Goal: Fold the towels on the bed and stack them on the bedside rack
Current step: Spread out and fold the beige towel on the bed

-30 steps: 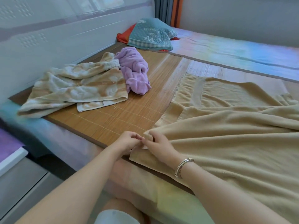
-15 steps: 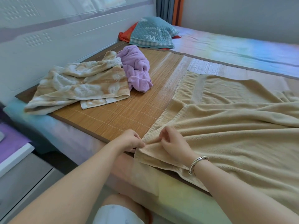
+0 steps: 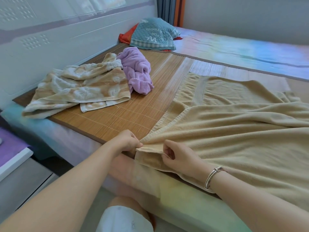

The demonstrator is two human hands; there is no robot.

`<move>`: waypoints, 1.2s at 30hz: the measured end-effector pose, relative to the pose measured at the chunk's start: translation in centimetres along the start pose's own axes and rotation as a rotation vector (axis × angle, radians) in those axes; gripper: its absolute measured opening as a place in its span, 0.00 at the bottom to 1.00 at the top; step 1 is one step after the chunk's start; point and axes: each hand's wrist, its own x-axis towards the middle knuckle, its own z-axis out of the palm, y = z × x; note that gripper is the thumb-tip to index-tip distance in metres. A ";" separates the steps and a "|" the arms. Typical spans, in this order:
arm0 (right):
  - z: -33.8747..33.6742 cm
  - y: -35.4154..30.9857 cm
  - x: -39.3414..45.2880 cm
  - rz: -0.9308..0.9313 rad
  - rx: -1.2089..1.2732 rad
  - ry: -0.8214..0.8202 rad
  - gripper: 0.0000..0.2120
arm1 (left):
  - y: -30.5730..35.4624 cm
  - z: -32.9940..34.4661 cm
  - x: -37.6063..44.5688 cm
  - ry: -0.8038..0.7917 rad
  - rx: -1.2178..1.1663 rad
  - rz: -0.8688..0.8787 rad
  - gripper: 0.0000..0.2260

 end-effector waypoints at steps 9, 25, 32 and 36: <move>0.0 0.8 -0.2 0.154 0.089 -0.229 0.11 | -0.9 2.7 -0.2 0.162 0.295 0.091 0.08; -15.8 16.9 6.1 0.446 0.099 0.445 0.09 | 20.4 9.5 10.3 0.123 -0.028 0.428 0.07; -15.1 24.3 15.8 0.396 -0.018 0.236 0.09 | 25.1 11.9 19.4 -0.021 0.079 0.369 0.06; -16.9 25.4 16.2 0.450 -0.159 -0.031 0.05 | 26.1 11.6 19.2 -0.278 0.083 0.331 0.04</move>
